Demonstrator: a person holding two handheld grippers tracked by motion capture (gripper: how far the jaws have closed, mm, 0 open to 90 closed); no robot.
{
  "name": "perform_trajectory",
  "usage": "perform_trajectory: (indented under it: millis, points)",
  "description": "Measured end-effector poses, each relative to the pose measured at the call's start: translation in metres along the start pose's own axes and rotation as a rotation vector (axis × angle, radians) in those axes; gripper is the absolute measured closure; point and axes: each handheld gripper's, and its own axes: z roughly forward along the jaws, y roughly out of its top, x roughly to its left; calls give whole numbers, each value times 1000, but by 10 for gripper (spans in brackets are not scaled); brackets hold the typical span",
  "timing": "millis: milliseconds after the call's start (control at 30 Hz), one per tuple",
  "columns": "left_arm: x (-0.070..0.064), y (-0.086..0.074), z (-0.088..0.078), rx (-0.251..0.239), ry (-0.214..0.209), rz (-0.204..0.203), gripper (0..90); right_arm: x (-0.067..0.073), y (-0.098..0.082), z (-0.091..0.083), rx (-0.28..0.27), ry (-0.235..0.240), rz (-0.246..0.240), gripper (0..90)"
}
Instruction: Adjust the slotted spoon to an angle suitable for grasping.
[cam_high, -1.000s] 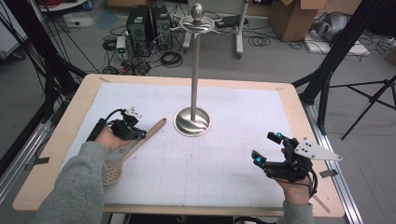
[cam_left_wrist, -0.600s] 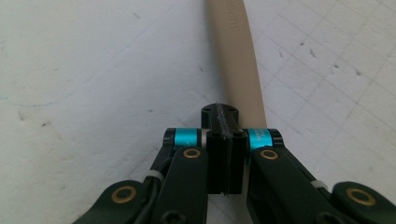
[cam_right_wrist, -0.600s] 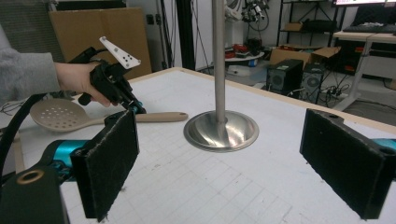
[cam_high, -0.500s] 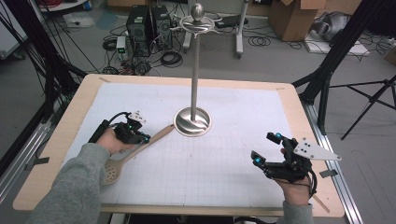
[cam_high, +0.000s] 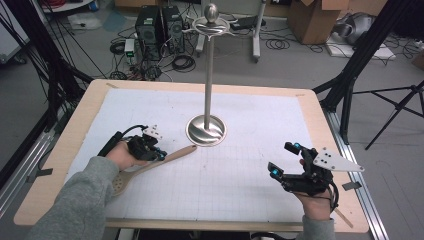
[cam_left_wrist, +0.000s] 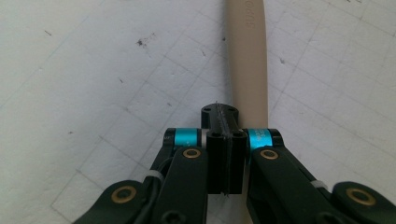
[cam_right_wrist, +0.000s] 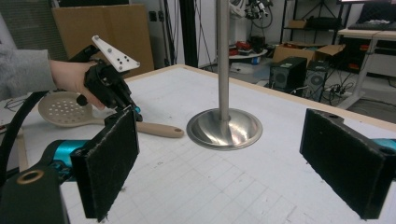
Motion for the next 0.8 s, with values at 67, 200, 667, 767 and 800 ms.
perform_trajectory:
  millis: [67,200,667,767,800]
  points:
    - [0,0,0,-2,1,0,896,1,0,1,2,1,-2,107]
    - [0,1,-1,-5,41,6,895,1,0,1,7,6,-5,107]
    - [1,-8,-44,-118,56,-27,730,2,-1,4,16,14,-7,107]
    - [-2,-13,-48,-117,57,-15,624,3,-1,6,19,16,-8,107]
    - [-4,-16,-51,-117,63,-2,577,3,-1,7,22,18,-7,107]
